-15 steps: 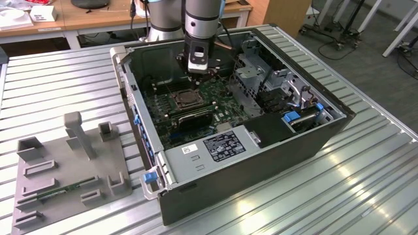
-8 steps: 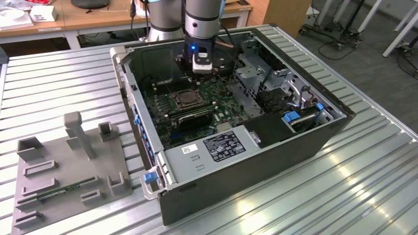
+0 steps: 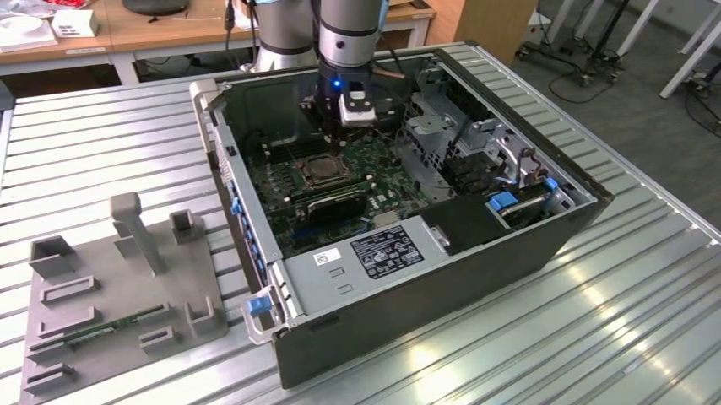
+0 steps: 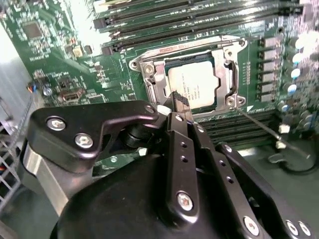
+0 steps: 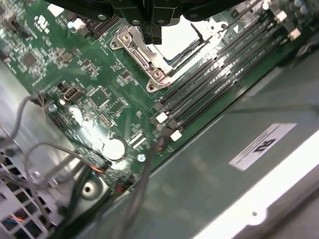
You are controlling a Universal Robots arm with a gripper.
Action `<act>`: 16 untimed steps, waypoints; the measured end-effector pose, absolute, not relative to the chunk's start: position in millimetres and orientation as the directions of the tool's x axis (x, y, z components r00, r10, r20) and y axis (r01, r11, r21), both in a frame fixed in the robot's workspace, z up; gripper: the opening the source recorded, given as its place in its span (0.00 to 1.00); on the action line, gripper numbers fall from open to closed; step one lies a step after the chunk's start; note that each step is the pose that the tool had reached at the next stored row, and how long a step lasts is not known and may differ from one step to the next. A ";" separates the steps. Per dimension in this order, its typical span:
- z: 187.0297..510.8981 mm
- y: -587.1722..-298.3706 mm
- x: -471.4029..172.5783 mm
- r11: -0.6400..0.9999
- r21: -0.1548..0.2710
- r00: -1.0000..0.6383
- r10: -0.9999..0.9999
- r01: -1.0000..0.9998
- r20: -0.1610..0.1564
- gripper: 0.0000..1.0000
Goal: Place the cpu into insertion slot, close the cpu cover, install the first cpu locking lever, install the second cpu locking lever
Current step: 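Close the cpu cover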
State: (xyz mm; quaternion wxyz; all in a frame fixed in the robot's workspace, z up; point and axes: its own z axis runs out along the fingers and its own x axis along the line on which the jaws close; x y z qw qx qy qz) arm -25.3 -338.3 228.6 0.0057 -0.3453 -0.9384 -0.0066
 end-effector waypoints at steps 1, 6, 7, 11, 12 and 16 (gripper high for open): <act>228.5 -338.3 -25.3 0.774 0.009 -0.774 0.633 0.633 0.015 0.11; 228.4 -338.3 -25.3 0.827 0.009 -0.827 0.561 0.561 0.015 0.11; 228.4 -338.3 -25.3 0.838 0.009 -0.838 0.546 0.546 0.015 0.11; 228.2 -338.3 -25.3 0.875 0.009 -0.875 0.483 0.483 0.015 0.11; 228.2 -338.3 -25.3 0.884 0.009 -0.884 0.468 0.468 0.015 0.11; 228.1 -338.3 -25.3 0.915 0.008 -0.915 0.403 0.403 0.015 0.11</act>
